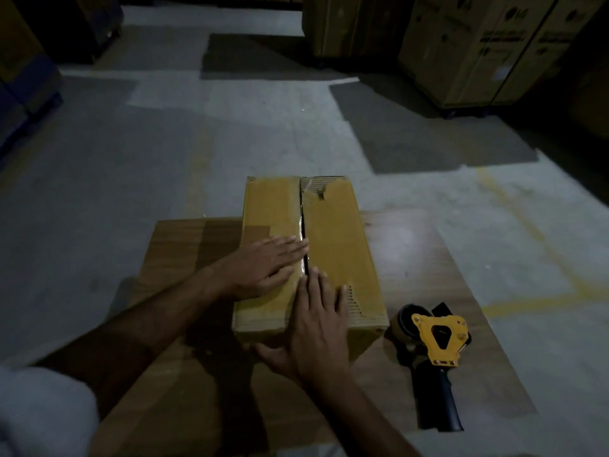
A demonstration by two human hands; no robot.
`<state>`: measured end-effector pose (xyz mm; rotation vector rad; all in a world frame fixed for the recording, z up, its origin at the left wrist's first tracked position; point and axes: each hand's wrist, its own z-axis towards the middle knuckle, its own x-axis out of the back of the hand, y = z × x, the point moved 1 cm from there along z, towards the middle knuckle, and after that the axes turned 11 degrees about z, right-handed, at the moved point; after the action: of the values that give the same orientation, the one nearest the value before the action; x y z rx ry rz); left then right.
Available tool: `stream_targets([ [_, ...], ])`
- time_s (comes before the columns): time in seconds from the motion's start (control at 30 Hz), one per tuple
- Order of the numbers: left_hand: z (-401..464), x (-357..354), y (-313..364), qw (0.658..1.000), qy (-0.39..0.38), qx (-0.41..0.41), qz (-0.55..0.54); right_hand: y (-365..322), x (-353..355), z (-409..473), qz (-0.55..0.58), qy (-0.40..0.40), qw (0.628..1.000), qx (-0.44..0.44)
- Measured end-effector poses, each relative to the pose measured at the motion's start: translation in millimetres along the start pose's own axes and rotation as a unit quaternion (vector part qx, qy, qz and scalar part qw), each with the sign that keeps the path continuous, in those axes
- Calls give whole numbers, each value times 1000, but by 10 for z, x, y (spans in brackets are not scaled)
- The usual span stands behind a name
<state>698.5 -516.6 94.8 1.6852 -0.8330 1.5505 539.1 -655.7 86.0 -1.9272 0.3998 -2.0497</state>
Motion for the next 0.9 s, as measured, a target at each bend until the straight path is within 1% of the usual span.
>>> stream_targets([
  [0.1,211,30,-115,999,-7,39,24,139,-6,-52,22,7,1000,10],
  [0.2,306,37,-162,997,-4,68,43,351,95,-68,45,13,996,74],
  [0.33,216,13,-79,995,-2,89,52,722,308,37,61,11,982,180],
  [0.4,174,33,-15,993,-11,105,54,939,443,138,78,-6,973,216],
  [0.47,147,49,98,989,-18,132,60,1158,620,268,107,-39,963,245],
  [0.57,168,45,329,982,-24,173,71,1358,935,494,133,-95,954,251],
  [0.6,192,45,380,981,-24,180,69,1369,1023,565,133,-111,955,240],
  [0.67,262,59,400,986,0,159,51,1234,1128,671,98,-107,974,174],
  [0.73,350,64,326,996,23,78,21,890,1009,682,29,-101,993,47],
  [0.8,450,59,197,1000,0,4,-6,492,707,604,14,-136,988,-72],
  [0.83,504,54,119,1000,-12,-11,-7,323,541,560,7,-150,983,-106],
  [0.9,607,35,-57,1000,-18,-7,9,150,290,494,-7,-133,982,-135],
])
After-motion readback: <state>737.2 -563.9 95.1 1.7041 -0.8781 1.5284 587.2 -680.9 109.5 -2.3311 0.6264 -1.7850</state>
